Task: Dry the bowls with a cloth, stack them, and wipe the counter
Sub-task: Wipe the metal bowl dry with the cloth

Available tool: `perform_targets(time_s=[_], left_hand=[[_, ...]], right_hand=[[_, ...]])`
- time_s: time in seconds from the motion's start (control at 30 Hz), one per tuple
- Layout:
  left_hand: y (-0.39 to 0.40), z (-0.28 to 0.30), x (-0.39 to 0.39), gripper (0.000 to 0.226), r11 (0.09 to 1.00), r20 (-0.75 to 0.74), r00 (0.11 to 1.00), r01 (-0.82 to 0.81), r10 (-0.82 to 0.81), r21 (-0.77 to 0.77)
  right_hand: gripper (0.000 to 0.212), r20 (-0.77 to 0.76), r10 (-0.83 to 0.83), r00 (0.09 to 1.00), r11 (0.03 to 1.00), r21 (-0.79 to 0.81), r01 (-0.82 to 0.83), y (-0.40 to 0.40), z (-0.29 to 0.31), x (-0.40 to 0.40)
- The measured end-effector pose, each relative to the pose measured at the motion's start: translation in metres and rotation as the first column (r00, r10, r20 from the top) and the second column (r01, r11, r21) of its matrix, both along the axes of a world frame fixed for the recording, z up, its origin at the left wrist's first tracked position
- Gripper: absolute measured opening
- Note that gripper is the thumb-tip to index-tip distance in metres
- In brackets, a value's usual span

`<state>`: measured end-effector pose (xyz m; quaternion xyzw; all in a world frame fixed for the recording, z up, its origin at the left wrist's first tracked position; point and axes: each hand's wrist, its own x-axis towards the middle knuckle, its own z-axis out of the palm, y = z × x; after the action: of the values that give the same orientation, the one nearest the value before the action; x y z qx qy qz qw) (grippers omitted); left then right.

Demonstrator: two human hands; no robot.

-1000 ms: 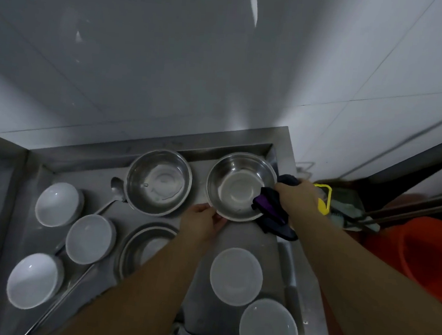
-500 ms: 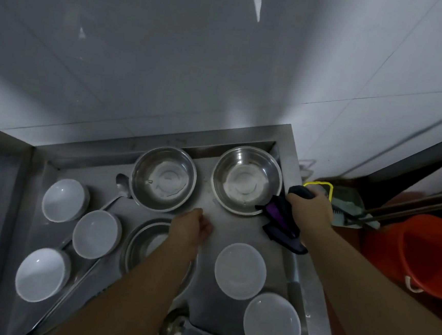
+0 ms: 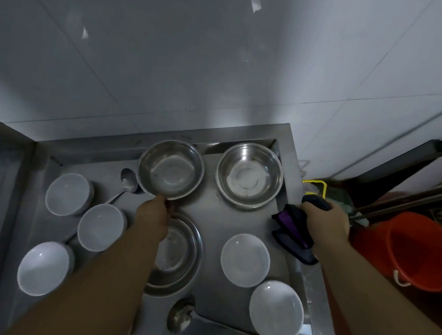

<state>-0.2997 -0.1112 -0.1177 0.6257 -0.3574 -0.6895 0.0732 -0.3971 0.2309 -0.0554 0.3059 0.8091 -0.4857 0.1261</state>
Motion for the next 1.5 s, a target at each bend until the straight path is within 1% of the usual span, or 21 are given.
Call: perform_targets(time_s=[0.1,0.23,0.4,0.47,0.6,0.67,0.77,0.83,0.87,0.93,1.0,1.03,1.1,1.13,1.17,1.23,1.27,1.3,1.37,1.43,1.5], left_hand=[[-0.003,0.009,0.004,0.01,0.997,0.008,0.998,0.064,-0.064,-0.034],[-0.009,0.03,0.021,0.011,0.991,-0.078,0.988,0.134,-0.133,0.014],[-0.015,0.064,0.07,0.013,0.981,-0.123,0.978,0.179,-0.169,0.072],[-0.016,0.085,0.093,0.014,0.979,-0.15,0.972,0.192,-0.179,0.074],[-0.025,0.136,0.145,0.013,0.978,-0.232,0.954,0.205,-0.191,0.038],[-0.03,0.164,0.173,0.015,0.976,-0.294,0.934,0.216,-0.205,0.007],[-0.038,0.204,0.216,0.018,0.972,-0.366,0.903,0.234,-0.227,-0.025],[-0.042,0.227,0.244,0.02,0.968,-0.386,0.891,0.248,-0.241,-0.034],[-0.044,0.239,0.256,0.022,0.964,-0.4,0.88,0.262,-0.255,-0.04],[-0.046,0.259,0.276,0.031,0.955,-0.443,0.851,0.291,-0.282,-0.051],[-0.046,0.277,0.291,0.036,0.947,-0.481,0.826,0.318,-0.295,-0.035],[-0.045,0.284,0.296,0.039,0.941,-0.499,0.812,0.337,-0.302,-0.022],[-0.041,0.293,0.304,0.045,0.925,-0.519,0.786,0.378,-0.336,-0.026],[-0.039,0.297,0.308,0.046,0.921,-0.52,0.779,0.388,-0.351,-0.04],[-0.037,0.3,0.312,0.047,0.918,-0.513,0.777,0.391,-0.365,-0.062],[-0.035,0.306,0.319,0.049,0.912,-0.508,0.765,0.393,-0.395,-0.117],[-0.035,0.311,0.321,0.047,0.91,-0.512,0.757,0.387,-0.407,-0.151],[-0.035,0.314,0.322,0.042,0.911,-0.511,0.756,0.367,-0.409,-0.186],[-0.034,0.321,0.325,0.032,0.916,-0.524,0.752,0.314,-0.401,-0.251],[-0.032,0.326,0.329,0.03,0.903,-0.518,0.743,0.307,-0.424,-0.299],[-0.028,0.325,0.333,0.034,0.892,-0.484,0.755,0.315,-0.442,-0.323]], right_hand=[[0.017,-0.033,-0.015,0.999,1.0,0.003,0.015,0.001,0.011,0.01],[0.018,-0.115,-0.037,0.993,0.999,-0.013,0.036,-0.009,0.037,0.032],[0.015,-0.208,0.069,0.976,0.998,0.013,-0.067,-0.043,0.082,0.077],[0.017,-0.228,0.086,0.97,0.995,-0.029,-0.095,-0.06,0.099,0.099],[0.028,-0.235,0.076,0.969,0.959,-0.249,-0.136,-0.102,0.134,0.149],[0.032,-0.169,0.048,0.984,0.915,-0.388,-0.111,-0.124,0.155,0.171],[0.038,-0.054,0.08,0.995,0.755,-0.649,-0.096,-0.156,0.189,0.202],[0.051,-0.059,0.139,0.989,0.658,-0.741,-0.137,-0.174,0.212,0.223],[0.059,-0.087,0.178,0.98,0.636,-0.75,-0.182,-0.184,0.223,0.234],[0.069,-0.188,0.26,0.947,0.662,-0.68,-0.317,-0.202,0.24,0.255],[0.068,-0.317,0.353,0.881,0.717,-0.514,-0.472,-0.218,0.251,0.277],[0.066,-0.391,0.404,0.827,0.721,-0.42,-0.551,-0.223,0.254,0.287],[0.063,-0.523,0.538,0.662,0.676,-0.202,-0.709,-0.232,0.257,0.308],[0.063,-0.545,0.63,0.553,0.638,-0.043,-0.769,-0.235,0.257,0.317],[0.063,-0.524,0.734,0.432,0.573,0.137,-0.808,-0.237,0.256,0.325],[0.065,-0.407,0.893,0.192,0.374,0.435,-0.819,-0.239,0.253,0.338],[0.066,-0.352,0.929,0.116,0.293,0.507,-0.81,-0.24,0.252,0.344],[0.066,-0.311,0.946,0.09,0.249,0.525,-0.814,-0.24,0.252,0.35],[0.064,-0.269,0.956,0.117,0.244,0.508,-0.826,-0.241,0.254,0.356],[0.063,-0.238,0.961,0.143,0.246,0.489,-0.837,-0.238,0.259,0.355],[0.062,-0.25,0.962,0.114,0.215,0.428,-0.878,-0.233,0.267,0.354]])
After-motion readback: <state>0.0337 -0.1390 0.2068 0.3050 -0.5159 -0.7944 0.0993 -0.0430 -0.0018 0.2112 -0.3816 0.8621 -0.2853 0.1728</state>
